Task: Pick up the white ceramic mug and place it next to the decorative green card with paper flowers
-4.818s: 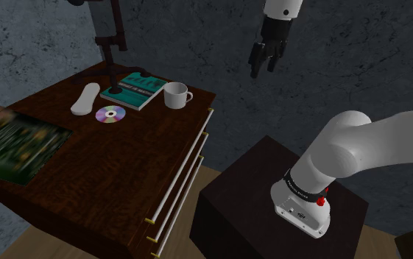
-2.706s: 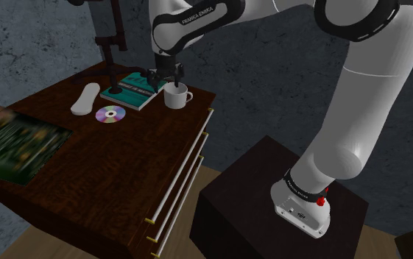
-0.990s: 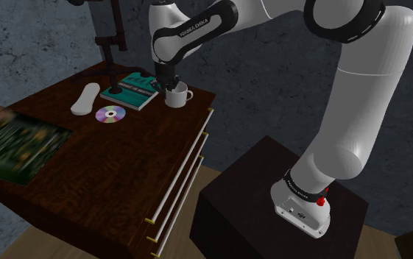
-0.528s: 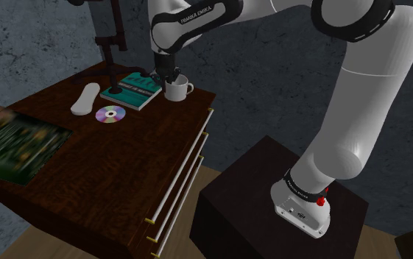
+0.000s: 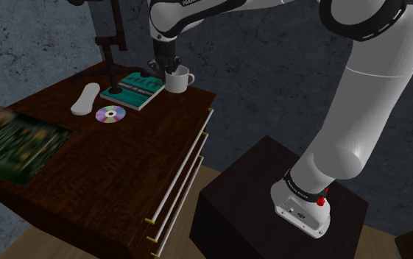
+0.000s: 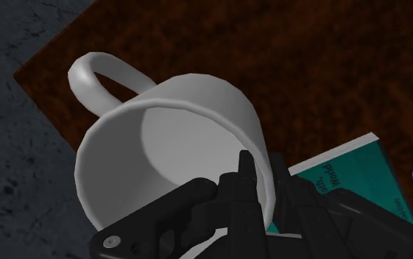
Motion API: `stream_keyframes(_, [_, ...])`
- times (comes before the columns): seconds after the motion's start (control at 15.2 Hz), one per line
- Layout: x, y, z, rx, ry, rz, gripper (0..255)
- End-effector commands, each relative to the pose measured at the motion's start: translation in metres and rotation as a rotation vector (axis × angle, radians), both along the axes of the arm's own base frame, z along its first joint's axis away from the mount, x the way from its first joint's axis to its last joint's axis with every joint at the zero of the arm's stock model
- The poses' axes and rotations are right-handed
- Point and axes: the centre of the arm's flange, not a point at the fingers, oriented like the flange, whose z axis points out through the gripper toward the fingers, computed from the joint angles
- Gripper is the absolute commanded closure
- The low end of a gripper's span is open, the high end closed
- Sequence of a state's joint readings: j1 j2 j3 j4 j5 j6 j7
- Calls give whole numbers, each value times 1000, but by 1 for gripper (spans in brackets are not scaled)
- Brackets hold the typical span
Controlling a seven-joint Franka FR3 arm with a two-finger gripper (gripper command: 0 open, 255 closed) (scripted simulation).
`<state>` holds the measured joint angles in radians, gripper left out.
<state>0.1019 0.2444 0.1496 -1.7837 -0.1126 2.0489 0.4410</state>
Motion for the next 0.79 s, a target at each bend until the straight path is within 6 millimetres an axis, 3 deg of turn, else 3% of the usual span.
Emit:
stream_keyframes(0.0, [0,0,11,0,0,0,255])
stream_keyframes(0.73, [0,0,69,0,0,0,255])
